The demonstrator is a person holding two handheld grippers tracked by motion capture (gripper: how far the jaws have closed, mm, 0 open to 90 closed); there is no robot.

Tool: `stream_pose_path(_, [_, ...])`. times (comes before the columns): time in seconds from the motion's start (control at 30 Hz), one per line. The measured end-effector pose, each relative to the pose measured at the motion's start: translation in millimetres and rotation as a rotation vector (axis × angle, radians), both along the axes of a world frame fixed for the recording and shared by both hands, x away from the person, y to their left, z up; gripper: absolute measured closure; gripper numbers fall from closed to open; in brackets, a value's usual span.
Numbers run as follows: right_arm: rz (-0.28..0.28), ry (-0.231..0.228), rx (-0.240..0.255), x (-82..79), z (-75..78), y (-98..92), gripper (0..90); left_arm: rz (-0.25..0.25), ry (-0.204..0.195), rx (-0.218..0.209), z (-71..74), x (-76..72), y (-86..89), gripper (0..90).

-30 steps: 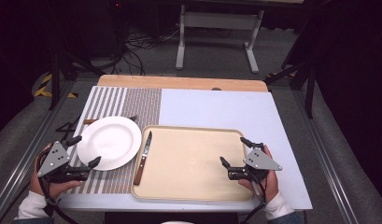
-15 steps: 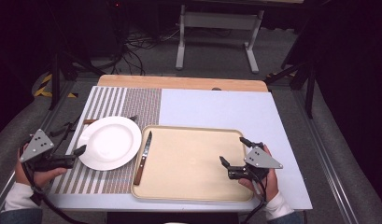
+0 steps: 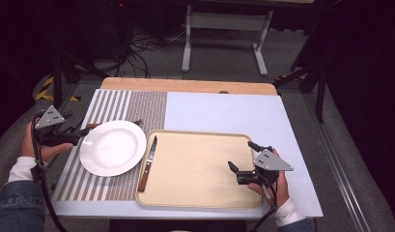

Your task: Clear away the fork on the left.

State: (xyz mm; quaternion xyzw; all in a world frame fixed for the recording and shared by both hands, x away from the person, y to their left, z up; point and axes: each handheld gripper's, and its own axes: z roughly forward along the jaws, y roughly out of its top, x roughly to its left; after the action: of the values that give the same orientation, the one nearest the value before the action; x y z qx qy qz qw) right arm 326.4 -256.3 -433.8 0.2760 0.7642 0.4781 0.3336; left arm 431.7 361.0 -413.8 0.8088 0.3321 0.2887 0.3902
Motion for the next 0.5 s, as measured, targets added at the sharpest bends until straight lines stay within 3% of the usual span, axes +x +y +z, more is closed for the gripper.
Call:
stream_pose_path(0.1, [0.001,0.01,-0.002,1.6,0.2,-0.6,7.7,0.004,0.027,0.041,-0.4,16.5,-0.6,16.7])
stream_pose_path(0.27, [0.012,0.032,-0.01,2.8,1.0,-2.2,7.7,0.007,0.085,0.048,-3.2,40.9,3.1,18.6])
stream_pose_path(0.43, [0.013,0.042,-0.005,4.1,1.4,-5.4,7.4,0.004,0.138,0.083,-9.7,60.9,4.3,19.2])
stream_pose_path(0.5, [0.009,0.046,-0.005,4.3,1.2,-6.3,6.9,0.008,0.154,0.129,-13.1,67.3,3.9,21.3])
